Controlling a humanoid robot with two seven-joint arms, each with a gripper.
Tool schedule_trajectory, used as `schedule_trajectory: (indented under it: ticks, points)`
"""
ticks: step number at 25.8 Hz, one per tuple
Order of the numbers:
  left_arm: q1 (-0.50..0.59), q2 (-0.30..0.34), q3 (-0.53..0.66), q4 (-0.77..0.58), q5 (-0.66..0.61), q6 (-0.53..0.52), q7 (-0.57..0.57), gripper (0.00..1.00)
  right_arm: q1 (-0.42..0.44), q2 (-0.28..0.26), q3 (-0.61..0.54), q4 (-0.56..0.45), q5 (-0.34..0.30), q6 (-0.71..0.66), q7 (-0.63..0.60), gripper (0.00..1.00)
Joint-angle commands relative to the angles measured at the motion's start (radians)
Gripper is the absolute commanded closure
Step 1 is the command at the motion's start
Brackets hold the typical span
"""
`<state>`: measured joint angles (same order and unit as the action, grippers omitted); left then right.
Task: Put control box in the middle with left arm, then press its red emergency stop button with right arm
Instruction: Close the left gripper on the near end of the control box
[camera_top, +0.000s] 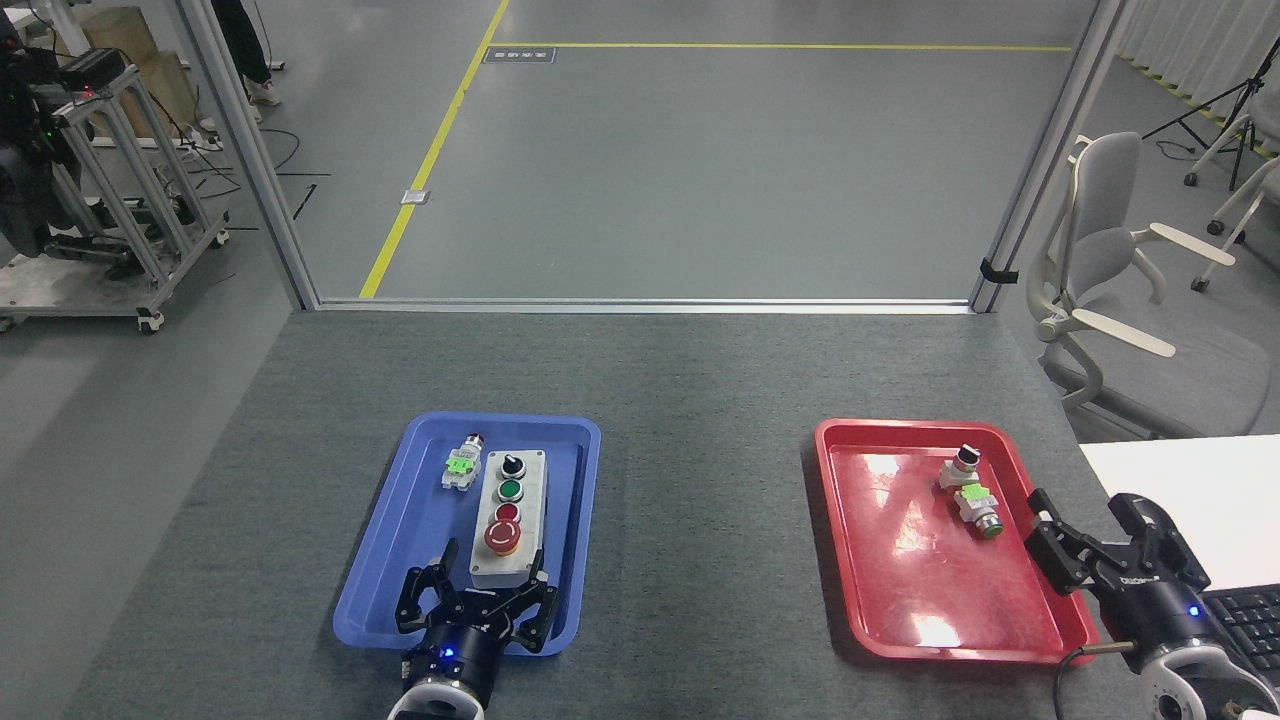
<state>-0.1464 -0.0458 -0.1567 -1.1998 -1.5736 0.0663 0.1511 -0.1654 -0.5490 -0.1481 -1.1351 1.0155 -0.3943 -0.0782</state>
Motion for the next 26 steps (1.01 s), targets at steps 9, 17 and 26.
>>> schedule_trajectory:
  ticks: [9, 17, 26]
  points:
    - [-0.079, -0.04, 0.002, 0.19, 0.009, 0.021, 0.018, 0.01, 0.001, 0.003, -0.002, 0.0, 0.0, 0.0, 0.001, 0.0]
    - [-0.087, -0.059, 0.0, 0.255, 0.023, 0.061, 0.131, 0.55, 0.001, 0.006, -0.001, 0.0, 0.0, 0.0, 0.001, 0.0]
    - [-0.076, -0.059, -0.001, 0.149, 0.018, 0.055, 0.157, 0.8, 0.003, 0.006, -0.002, 0.0, 0.0, 0.0, 0.001, 0.0]
